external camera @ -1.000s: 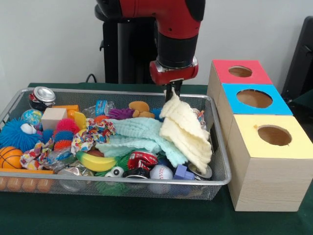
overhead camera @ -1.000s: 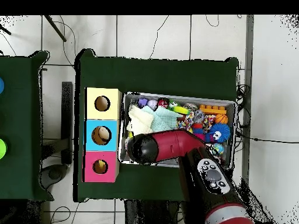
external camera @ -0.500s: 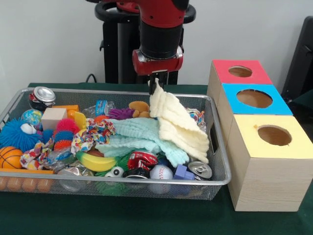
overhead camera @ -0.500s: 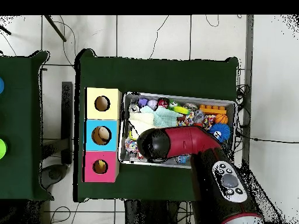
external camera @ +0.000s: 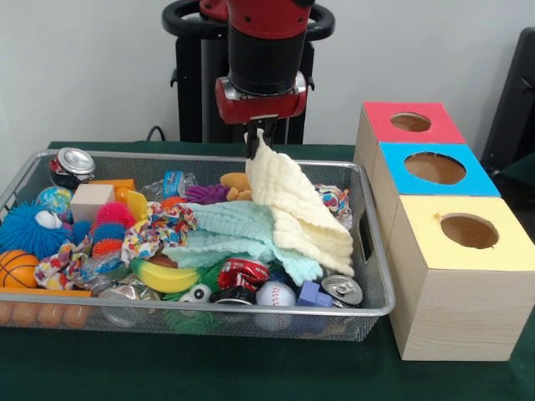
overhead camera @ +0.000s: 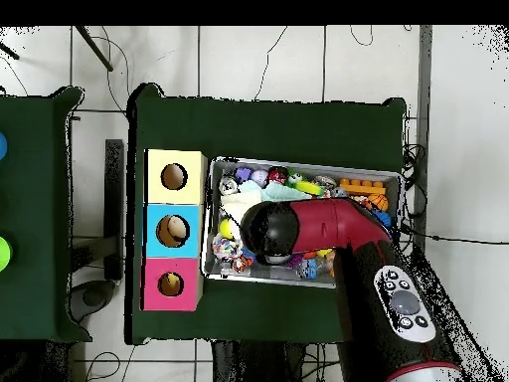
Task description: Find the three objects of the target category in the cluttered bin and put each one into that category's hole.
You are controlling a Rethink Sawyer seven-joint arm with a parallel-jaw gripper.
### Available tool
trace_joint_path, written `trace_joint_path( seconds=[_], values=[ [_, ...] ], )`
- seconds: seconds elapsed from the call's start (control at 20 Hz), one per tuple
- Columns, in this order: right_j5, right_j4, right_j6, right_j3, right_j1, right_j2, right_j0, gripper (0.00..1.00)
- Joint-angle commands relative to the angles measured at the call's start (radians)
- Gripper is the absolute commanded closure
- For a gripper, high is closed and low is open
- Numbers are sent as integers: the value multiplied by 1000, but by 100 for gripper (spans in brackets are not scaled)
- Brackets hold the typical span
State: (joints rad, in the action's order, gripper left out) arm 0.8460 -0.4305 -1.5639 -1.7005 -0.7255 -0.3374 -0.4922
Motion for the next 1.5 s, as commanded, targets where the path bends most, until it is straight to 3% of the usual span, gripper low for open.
trace_joint_path(
  seconds=[0.05, 0.45, 0.9, 1.3, 1.5],
  values=[
    [154, 18, 200, 137, 19, -109, -53, 100],
    [185, -26, 258, 225, 87, -150, -103, 100],
    [225, -77, 365, 378, 221, -196, -155, 100],
    [305, -108, 449, 483, 279, -232, -192, 100],
    [325, -115, 481, 495, 282, -237, -219, 100]
  ],
)
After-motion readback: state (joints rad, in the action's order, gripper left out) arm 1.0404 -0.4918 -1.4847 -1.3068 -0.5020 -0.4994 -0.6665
